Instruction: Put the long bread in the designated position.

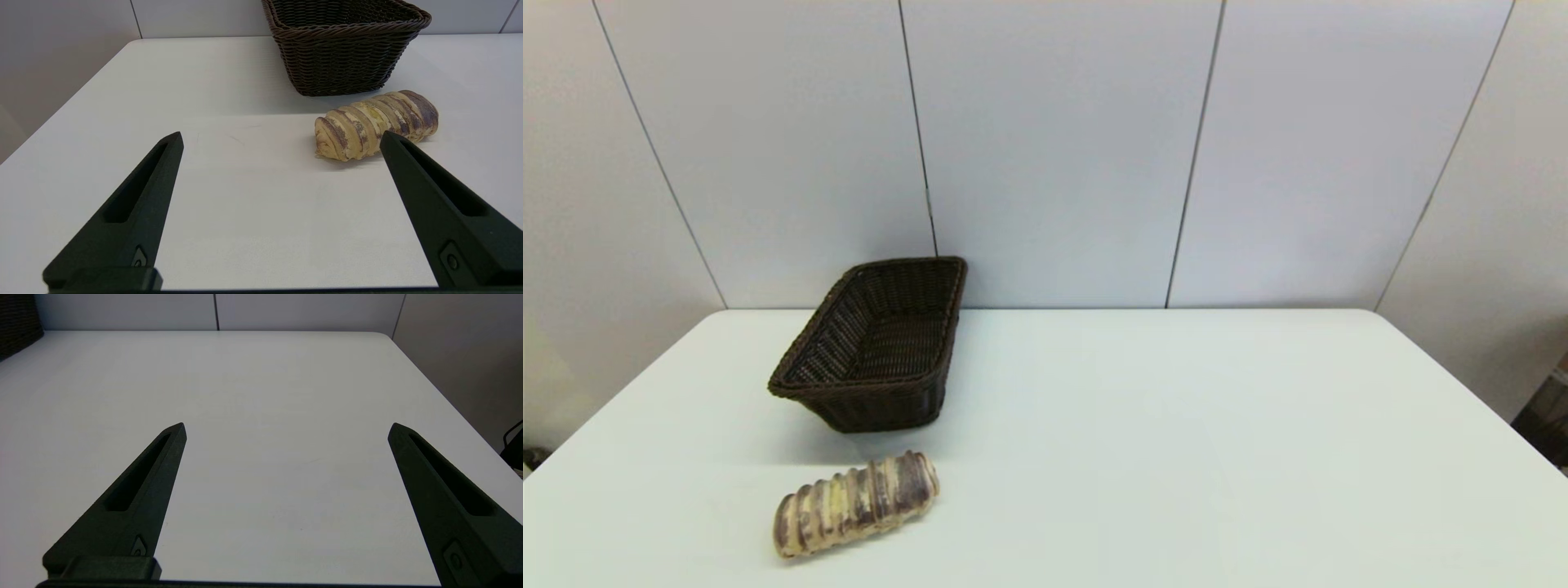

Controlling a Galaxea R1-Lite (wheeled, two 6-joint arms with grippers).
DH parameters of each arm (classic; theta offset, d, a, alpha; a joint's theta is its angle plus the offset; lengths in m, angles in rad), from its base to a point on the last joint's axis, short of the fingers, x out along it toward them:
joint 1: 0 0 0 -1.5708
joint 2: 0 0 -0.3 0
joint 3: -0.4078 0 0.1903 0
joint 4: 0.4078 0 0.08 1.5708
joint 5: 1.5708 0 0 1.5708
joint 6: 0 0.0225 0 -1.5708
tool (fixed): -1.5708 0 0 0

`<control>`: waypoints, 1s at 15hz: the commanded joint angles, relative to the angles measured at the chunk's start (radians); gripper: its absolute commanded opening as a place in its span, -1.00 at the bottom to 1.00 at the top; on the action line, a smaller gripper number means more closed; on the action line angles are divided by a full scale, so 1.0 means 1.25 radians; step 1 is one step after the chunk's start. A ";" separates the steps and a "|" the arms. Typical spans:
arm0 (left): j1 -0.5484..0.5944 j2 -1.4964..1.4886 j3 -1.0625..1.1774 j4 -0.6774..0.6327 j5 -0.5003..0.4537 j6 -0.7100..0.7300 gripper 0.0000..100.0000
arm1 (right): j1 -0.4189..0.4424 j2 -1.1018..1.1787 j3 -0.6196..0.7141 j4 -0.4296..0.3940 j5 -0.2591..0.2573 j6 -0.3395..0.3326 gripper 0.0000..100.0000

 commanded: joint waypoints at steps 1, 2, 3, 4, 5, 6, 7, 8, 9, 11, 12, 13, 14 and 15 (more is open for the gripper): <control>0.000 0.001 0.001 0.000 0.000 0.001 1.00 | 0.000 0.001 0.000 0.000 0.000 -0.001 1.00; -0.001 0.001 0.001 0.000 0.000 -0.001 1.00 | 0.000 0.001 0.000 0.000 0.000 -0.001 1.00; 0.000 0.001 0.001 0.000 0.000 0.001 1.00 | 0.000 0.001 0.000 0.000 0.000 -0.001 1.00; 0.000 0.001 0.001 0.000 0.000 0.001 1.00 | 0.000 0.001 0.000 0.000 0.000 -0.001 1.00; 0.000 0.001 0.001 0.000 0.000 0.001 1.00 | 0.000 0.001 0.000 -0.001 0.000 -0.001 1.00; 0.000 0.001 0.001 0.000 0.000 -0.001 1.00 | 0.000 0.001 0.000 0.000 0.000 -0.001 1.00; 0.000 0.001 0.001 0.000 0.000 0.001 1.00 | 0.000 0.001 0.000 0.000 0.000 -0.001 1.00; 0.000 0.000 0.001 0.000 0.000 -0.001 1.00 | 0.000 0.001 0.000 0.000 0.000 -0.001 1.00; 0.000 0.001 0.001 0.000 0.000 0.001 1.00 | 0.000 0.001 0.000 0.000 0.000 -0.001 1.00; 0.000 0.001 0.001 0.000 0.000 0.001 1.00 | 0.000 0.001 0.000 0.000 0.000 -0.001 1.00; 0.000 0.001 0.001 0.000 0.000 0.001 1.00 | 0.000 0.001 0.000 0.000 0.000 -0.001 1.00; 0.000 0.001 0.001 0.000 0.000 0.001 1.00 | 0.000 0.001 0.000 0.000 0.000 -0.001 1.00; 0.000 0.001 0.001 0.000 0.000 0.001 1.00 | 0.000 0.001 0.000 0.000 0.000 -0.001 1.00; 0.000 0.001 0.001 0.000 0.000 0.001 1.00 | 0.000 0.001 0.000 0.000 0.000 -0.001 1.00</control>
